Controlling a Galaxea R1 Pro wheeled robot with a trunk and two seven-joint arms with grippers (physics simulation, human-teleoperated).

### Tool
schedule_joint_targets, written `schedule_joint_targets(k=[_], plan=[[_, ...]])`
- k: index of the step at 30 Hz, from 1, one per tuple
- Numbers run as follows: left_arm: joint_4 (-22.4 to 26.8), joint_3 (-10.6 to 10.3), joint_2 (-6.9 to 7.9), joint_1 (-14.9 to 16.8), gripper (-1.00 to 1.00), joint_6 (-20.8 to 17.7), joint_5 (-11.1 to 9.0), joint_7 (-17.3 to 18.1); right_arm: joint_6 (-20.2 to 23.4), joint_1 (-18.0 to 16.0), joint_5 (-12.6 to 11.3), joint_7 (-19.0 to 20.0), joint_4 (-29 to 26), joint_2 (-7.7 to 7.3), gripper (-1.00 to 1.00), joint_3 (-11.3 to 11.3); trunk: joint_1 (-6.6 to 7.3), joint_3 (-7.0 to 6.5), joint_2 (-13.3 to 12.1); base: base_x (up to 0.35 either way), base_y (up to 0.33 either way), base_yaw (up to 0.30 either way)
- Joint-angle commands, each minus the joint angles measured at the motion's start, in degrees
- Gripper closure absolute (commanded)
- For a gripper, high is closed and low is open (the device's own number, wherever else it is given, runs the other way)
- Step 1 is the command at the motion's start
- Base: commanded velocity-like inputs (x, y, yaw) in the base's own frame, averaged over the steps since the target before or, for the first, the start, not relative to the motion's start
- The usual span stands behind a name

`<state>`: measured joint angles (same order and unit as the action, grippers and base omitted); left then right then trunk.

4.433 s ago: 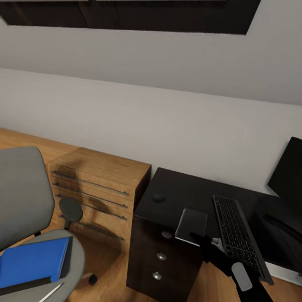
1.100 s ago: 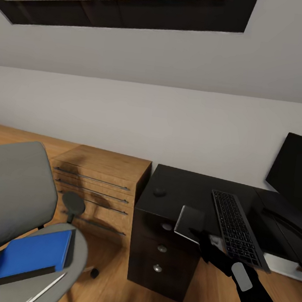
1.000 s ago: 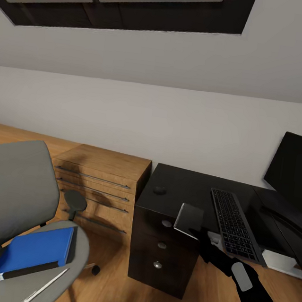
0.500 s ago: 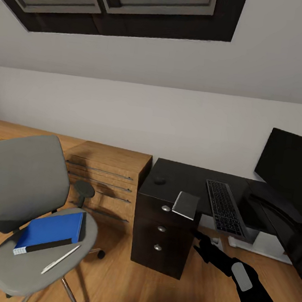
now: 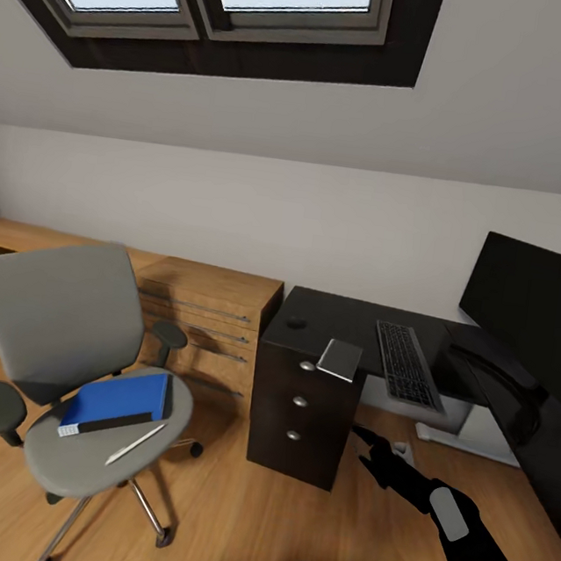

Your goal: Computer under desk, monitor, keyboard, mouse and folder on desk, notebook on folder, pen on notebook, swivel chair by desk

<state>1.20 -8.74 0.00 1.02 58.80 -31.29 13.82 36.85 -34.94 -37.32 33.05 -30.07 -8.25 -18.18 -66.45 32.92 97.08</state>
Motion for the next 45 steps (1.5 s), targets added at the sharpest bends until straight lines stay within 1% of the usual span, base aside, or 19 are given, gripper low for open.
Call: schedule_joint_targets(k=[1,7,11,15,20,23,26,30,34,36,39,42,45], plan=[[-0.04,-0.41,0.0,0.04,-1.0,0.13,-0.62,0.24,0.35,-0.04,-0.09,0.07,0.03,0.03,-1.0,-0.2,0.04,0.06,0.03,-0.316,0.0,0.0],[-0.05,-0.4,0.0,0.04,-1.0,0.1,-0.62,0.24,-0.46,-0.04,0.57,0.02,0.09,0.31,-1.0,0.02,0.04,0.06,0.03,-0.261,-0.021,0.0],[-0.05,-0.4,0.04,0.04,-1.0,0.13,-0.62,0.24,-2.96,-0.04,2.26,-0.05,0.58,0.91,-1.0,0.18,0.04,0.06,0.03,-0.098,-0.011,0.0],[-0.05,-0.42,0.07,0.04,-1.0,0.01,-0.63,0.24,-7.63,-0.04,5.58,-0.12,2.33,2.18,-1.0,0.61,0.04,0.06,0.03,-0.04,-0.005,0.0],[-0.05,-0.47,0.08,0.04,-1.0,-0.86,-0.62,0.24,-16.73,-0.06,11.86,-0.52,5.84,4.44,-1.0,1.74,0.04,0.06,0.03,-0.015,-0.002,0.0],[-0.05,-0.48,0.1,0.04,-1.0,-3.27,-0.62,0.21,-22.97,-0.06,15.51,-1.31,8.66,5.89,-1.0,2.04,0.04,0.06,0.03,-0.006,-0.001,0.0],[-0.01,-0.53,0.15,0.04,-1.0,-7.78,-0.57,0.17,-29.06,-0.05,18.24,-2.69,12.32,7.25,-1.0,2.2,0.04,0.06,0.03,-0.003,0.0,0.0],[0.4,-0.56,0.2,0.04,-1.0,-15.19,-0.49,0.16,-36.89,-0.05,20.5,-4.56,17.97,8.4,-1.0,2.31,0.04,0.06,0.03,-0.001,0.0,0.0],[2.07,-0.57,0.24,0.04,-1.0,-20.77,-0.51,0.12,-43.49,-0.04,21.8,-5.51,23.46,8.79,-1.0,2.39,0.04,0.06,0.03,0.0,0.0,0.0],[2.76,-0.57,0.25,0.04,-1.0,-22.49,-0.57,0.1,-46.07,-0.04,22.21,-5.81,25.93,8.8,-1.0,2.43,0.48,-0.3,-0.77,0.0,0.0,0.0],[3.36,-0.53,0.21,0.04,-1.0,-24.06,-0.65,0.08,-48.97,0.02,22.74,-6.24,28.4,8.77,-1.0,2.53,1.14,-0.84,-1.97,0.0,0.0,0.0],[3.68,-0.51,0.11,0.04,-1.0,-24.92,-0.68,0.08,-50.72,0.48,23.59,-7.31,29.6,8.73,-1.0,2.66,1.8,-1.38,-3.18,0.0,0.0,0.0],[4.04,-0.54,-0.02,0.04,-1.0,-25.39,-0.65,0.07,-51.72,1.82,25.25,-9.43,30.26,8.71,-1.0,2.73,2.46,-1.92,-4.38,0.0,0.0,0.0]])
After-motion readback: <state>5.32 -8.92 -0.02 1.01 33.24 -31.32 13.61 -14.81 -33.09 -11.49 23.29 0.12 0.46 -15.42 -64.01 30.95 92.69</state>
